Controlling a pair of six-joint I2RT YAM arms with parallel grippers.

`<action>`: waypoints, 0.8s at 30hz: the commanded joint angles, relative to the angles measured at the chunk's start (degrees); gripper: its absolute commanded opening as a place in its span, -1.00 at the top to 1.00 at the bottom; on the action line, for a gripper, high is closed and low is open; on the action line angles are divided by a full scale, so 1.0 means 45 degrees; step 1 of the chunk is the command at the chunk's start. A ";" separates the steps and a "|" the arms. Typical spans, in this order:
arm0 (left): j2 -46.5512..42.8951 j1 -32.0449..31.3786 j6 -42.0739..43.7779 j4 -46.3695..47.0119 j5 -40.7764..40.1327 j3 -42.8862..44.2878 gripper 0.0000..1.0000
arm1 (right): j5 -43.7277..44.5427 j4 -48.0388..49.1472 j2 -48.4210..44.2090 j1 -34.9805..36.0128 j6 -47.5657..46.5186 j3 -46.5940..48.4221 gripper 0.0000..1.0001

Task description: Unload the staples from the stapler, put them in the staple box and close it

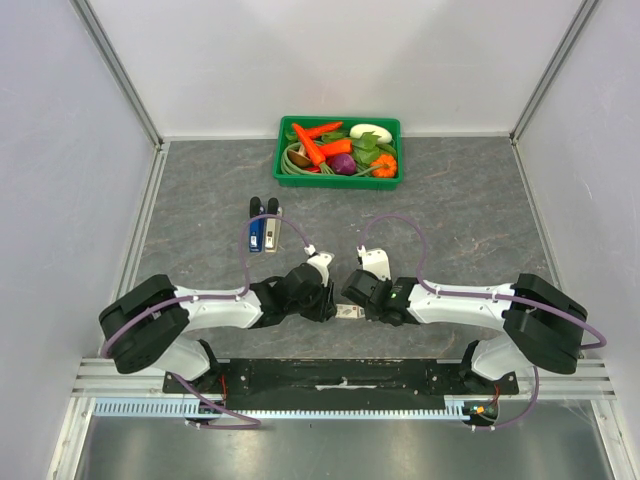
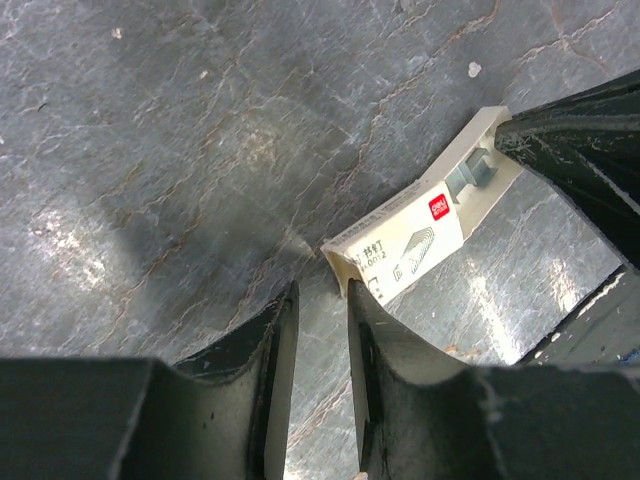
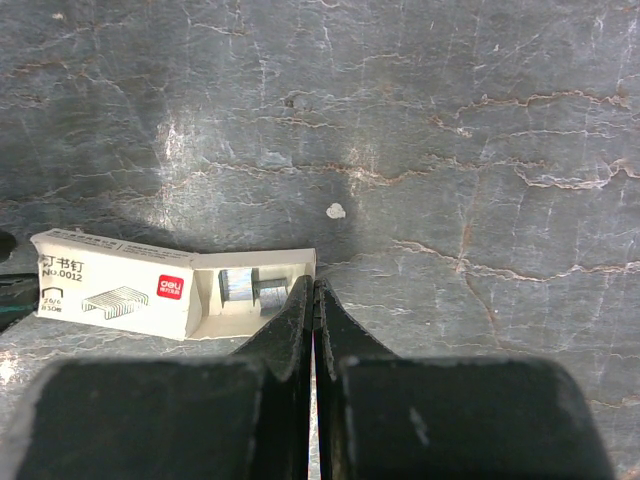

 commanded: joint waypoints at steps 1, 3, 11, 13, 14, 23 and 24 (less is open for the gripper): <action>0.0817 -0.0118 -0.0223 -0.0976 -0.0140 -0.0250 0.34 | 0.0346 0.0059 -0.0095 0.0031 0.0425 0.0125 1.00; 0.0895 -0.0138 -0.0242 -0.0957 -0.0082 -0.0230 0.36 | 0.0444 0.0059 -0.0115 0.0031 0.0523 0.0124 1.00; 0.0954 -0.0196 -0.0262 -0.0918 -0.0023 -0.0327 0.42 | 0.0718 0.0078 -0.0212 0.0012 0.0855 0.0066 1.00; 0.0993 -0.0255 -0.0320 -0.0879 -0.0003 -0.0366 0.43 | 0.0718 0.0059 -0.0213 0.0011 0.0972 0.0027 1.00; 0.0993 -0.0274 -0.0340 -0.0840 0.0016 -0.0386 0.44 | 0.0738 0.0040 -0.0213 0.0011 0.1031 -0.0012 1.00; 0.0681 -0.0529 -0.0770 -0.0664 -0.0081 -0.0659 0.47 | 0.0640 0.0078 -0.0252 -0.0008 0.1890 -0.0247 1.00; 0.0642 -0.0587 -0.0828 -0.0625 -0.0062 -0.0698 0.47 | 0.0601 0.0079 -0.0252 -0.0008 0.1910 -0.0266 1.00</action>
